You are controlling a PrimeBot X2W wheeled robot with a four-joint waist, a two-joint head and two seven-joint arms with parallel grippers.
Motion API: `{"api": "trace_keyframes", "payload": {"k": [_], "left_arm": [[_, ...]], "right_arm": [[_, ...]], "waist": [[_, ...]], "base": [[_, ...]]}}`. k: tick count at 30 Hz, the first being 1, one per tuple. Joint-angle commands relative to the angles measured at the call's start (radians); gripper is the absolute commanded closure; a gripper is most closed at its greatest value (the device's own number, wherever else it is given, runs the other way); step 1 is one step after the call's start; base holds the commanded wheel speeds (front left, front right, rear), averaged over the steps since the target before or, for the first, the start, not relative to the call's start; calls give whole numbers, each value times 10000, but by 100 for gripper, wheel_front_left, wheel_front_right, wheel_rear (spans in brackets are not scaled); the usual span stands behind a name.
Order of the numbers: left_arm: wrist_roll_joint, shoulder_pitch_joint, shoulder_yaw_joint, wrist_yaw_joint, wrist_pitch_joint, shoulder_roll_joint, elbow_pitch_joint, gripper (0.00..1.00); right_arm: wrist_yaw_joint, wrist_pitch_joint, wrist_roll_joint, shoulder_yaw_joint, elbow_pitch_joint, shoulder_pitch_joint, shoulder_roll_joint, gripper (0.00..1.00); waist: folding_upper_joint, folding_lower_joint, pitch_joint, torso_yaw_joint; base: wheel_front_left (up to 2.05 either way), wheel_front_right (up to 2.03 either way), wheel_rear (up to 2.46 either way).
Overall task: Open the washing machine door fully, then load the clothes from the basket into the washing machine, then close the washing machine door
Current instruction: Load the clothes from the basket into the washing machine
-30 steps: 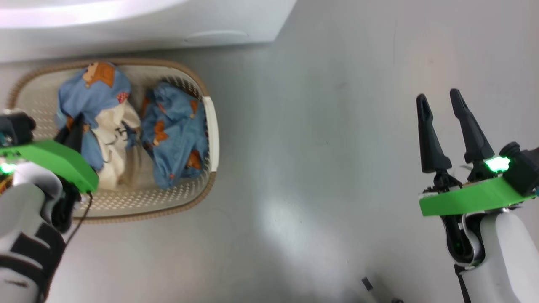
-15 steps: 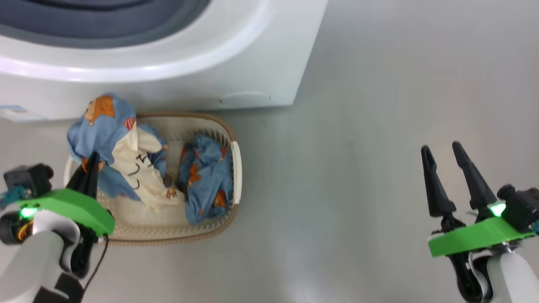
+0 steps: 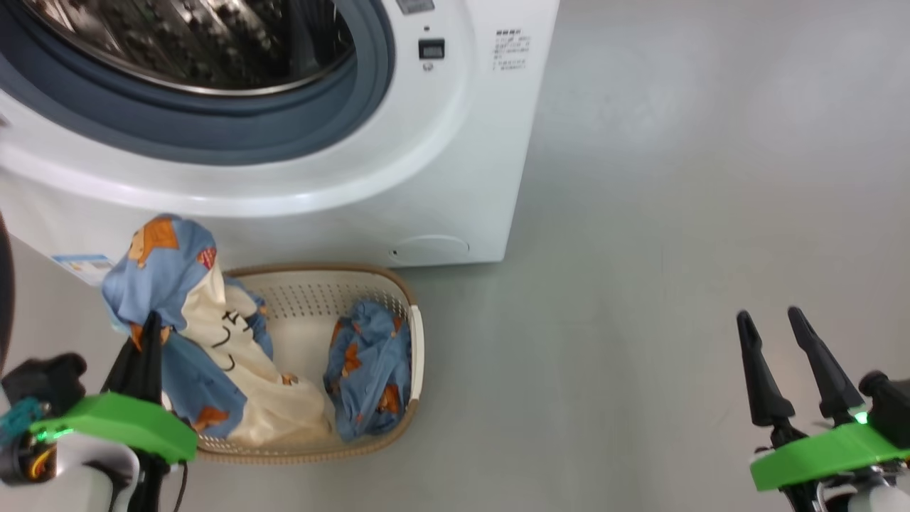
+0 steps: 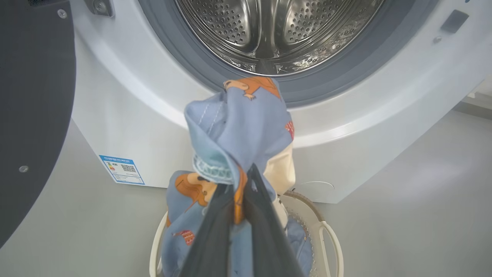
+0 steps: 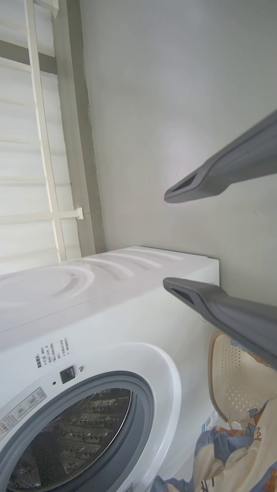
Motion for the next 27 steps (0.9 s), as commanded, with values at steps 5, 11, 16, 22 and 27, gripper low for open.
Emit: {"api": "trace_keyframes", "payload": {"k": [5, 11, 16, 22, 27], "left_arm": [[404, 867, 1015, -15, -133, 117, -1215, 100], [854, 1924, 1673, -15, -133, -176, -2465, 100], [1238, 2709, 2199, -15, -133, -444, -3384, 100], [1577, 3344, 2607, -15, -133, -814, -4162, 100], [1627, 3432, 2703, -15, -133, -917, -4364, 100]], "right_arm": [[27, -48, 131, -21, -218, 602, -254, 0], [27, -48, 136, -221, -334, 1017, -257, 0], [27, -48, 133, -364, -407, 1212, -235, 0], [27, -48, 120, -428, -468, 1284, -140, 0], [27, -48, 101, -430, -490, 1269, -69, 0]], "waist": [[0, 0, -831, 54], [0, 0, -1044, 8], [0, 0, -1075, -62], [0, 0, -1019, -137], [0, 0, -936, -133]], "base": [[0, 0, 0], [0, 0, 0], [0, 0, 0], [0, 0, 0], [0, 0, 0]]}}
